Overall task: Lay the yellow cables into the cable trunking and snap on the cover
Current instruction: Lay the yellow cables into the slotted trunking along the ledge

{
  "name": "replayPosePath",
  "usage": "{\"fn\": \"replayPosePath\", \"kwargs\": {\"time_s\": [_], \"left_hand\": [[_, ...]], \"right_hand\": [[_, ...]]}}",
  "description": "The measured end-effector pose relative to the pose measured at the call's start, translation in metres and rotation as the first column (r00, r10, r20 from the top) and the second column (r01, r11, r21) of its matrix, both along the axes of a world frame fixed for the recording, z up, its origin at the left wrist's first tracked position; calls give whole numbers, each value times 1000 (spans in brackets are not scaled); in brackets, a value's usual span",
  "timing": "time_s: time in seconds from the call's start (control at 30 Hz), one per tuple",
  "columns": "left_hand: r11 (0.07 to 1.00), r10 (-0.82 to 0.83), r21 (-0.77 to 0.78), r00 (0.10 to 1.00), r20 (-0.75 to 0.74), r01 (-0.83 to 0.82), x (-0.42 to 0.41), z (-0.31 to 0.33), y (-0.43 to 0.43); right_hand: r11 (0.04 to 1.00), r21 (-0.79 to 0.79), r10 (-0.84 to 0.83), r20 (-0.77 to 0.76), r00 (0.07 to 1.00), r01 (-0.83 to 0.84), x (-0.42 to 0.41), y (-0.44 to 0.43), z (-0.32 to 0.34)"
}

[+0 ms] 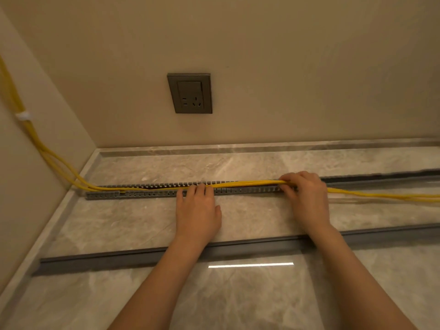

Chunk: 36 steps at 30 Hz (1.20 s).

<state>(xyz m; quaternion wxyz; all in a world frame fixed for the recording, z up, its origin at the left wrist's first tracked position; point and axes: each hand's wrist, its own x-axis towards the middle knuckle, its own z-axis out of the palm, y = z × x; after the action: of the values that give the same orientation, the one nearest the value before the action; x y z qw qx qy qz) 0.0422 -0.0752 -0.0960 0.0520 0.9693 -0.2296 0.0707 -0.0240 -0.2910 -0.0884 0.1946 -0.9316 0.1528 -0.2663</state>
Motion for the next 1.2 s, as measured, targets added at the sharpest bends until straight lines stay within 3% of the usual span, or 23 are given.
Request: {"fn": "replayPosePath", "kwargs": {"time_s": [0.37, 0.67, 0.93, 1.1, 1.2], "left_hand": [[999, -1, 36, 1000, 1, 1, 3, 0, -5], [993, 5, -115, 1000, -6, -6, 5, 3, -5], [940, -292, -182, 956, 18, 290, -13, 8, -43], [923, -341, -186, 940, 10, 337, -18, 8, -74], [922, -361, -155, 933, -4, 356, -20, 7, -87]], "right_hand": [[969, 222, 122, -47, 991, -109, 14, -9, -3], [926, -19, 369, -177, 912, -378, 14, 23, -15], [919, 40, 392, -218, 894, -393, 14, 30, -17], [905, 153, 423, -197, 885, -398, 2, 10, -6], [925, 144, 373, -176, 911, -351, -10, -11, -2]]}}
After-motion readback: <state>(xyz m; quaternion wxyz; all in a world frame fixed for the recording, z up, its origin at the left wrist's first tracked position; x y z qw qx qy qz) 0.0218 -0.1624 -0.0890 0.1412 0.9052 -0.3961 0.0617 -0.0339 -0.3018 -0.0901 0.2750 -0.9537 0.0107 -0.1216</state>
